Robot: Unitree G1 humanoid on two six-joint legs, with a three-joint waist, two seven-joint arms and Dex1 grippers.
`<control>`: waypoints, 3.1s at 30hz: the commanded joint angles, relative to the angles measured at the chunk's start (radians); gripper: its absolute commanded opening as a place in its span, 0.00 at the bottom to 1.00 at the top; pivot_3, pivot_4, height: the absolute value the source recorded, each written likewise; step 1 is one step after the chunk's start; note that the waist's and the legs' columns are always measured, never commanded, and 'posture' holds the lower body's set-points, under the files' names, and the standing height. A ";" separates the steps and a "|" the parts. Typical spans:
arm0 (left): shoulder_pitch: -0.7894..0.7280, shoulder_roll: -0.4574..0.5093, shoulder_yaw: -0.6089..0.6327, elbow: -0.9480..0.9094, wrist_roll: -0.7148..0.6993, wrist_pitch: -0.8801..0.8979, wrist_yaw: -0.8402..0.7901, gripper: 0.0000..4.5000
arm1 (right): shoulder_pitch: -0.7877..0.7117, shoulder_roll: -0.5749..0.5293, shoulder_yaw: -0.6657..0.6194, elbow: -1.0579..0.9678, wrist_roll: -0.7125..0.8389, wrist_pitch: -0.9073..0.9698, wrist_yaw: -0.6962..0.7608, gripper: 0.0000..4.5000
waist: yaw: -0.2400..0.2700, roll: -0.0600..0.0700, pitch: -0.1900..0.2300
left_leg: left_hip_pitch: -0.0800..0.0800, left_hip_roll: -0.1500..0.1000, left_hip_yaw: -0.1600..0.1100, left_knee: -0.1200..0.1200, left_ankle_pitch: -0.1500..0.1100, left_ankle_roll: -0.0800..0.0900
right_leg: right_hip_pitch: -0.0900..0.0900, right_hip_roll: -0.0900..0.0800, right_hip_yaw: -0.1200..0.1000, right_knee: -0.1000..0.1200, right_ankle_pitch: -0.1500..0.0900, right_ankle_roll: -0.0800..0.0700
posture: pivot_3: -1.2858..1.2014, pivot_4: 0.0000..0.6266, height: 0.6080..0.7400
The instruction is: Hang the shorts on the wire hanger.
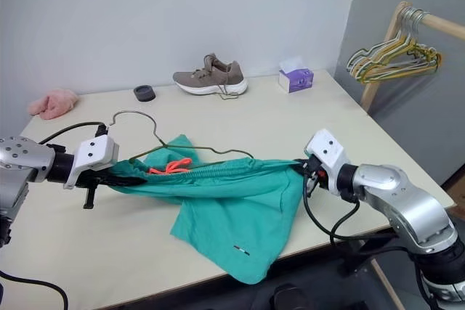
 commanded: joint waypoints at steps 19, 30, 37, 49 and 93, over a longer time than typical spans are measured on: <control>-0.035 -0.038 0.112 -0.008 -0.057 0.139 0.039 0.00 | 0.063 -0.077 0.016 -0.083 -0.069 0.031 0.159 0.66 | 0.015 0.000 0.000 | 0.000 0.000 0.000 0.000 0.000 0.000 | 0.000 0.000 0.000 0.000 0.000 0.000 | 0.43 0.00 1.00; -0.044 -0.060 0.124 -0.032 -0.070 0.187 0.017 0.00 | -0.171 0.153 0.347 0.032 -0.343 -0.083 0.111 0.72 | 0.011 -0.001 0.000 | 0.000 0.001 -0.001 0.001 0.000 0.000 | -0.001 0.000 0.000 0.002 0.000 0.000 | 0.43 0.00 1.00; -0.036 -0.064 0.142 -0.056 -0.077 0.210 0.015 0.00 | -0.218 0.264 0.477 0.141 -0.433 -0.121 0.168 0.72 | 0.015 -0.002 -0.001 | 0.000 0.000 -0.001 0.001 0.000 0.000 | -0.001 0.000 -0.001 0.003 0.000 0.000 | 0.43 0.00 1.00; -0.011 -0.062 0.153 -0.092 -0.099 0.242 -0.007 0.00 | -0.192 0.471 0.399 0.307 -0.467 -0.068 0.061 0.45 | 0.010 -0.002 -0.001 | 0.001 0.000 -0.002 0.002 0.000 0.000 | -0.003 -0.001 -0.001 0.011 0.000 -0.002 | 0.43 0.00 1.00; -0.002 0.104 0.109 -0.023 -0.042 0.172 -0.181 0.00 | -0.139 0.341 -0.121 0.237 -0.052 0.236 -0.015 0.01 | 0.011 -0.001 -0.001 | 0.001 0.000 -0.001 0.001 0.000 0.000 | -0.003 0.000 -0.001 0.011 -0.001 -0.002 | 0.43 0.00 1.00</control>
